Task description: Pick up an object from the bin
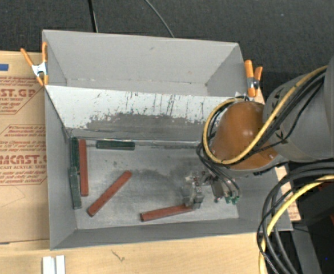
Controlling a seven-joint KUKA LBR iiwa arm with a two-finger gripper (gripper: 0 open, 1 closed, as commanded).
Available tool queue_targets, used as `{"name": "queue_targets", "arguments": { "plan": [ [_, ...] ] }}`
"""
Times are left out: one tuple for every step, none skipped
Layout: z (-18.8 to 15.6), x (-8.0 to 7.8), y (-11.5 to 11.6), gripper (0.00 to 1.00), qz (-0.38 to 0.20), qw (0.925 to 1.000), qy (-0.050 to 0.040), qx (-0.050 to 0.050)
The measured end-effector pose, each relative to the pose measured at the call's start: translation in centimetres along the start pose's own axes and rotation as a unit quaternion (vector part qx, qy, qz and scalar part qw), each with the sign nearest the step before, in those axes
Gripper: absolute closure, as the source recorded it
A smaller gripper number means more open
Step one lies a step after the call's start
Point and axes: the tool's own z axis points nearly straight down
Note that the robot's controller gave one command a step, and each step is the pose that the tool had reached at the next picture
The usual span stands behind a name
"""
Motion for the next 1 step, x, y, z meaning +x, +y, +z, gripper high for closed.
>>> {"name": "queue_targets", "arguments": {
  "plan": [
    [0.0, -0.01, 0.02, 0.0, 0.0, 1.0, -0.0001, 0.0]
  ]
}}
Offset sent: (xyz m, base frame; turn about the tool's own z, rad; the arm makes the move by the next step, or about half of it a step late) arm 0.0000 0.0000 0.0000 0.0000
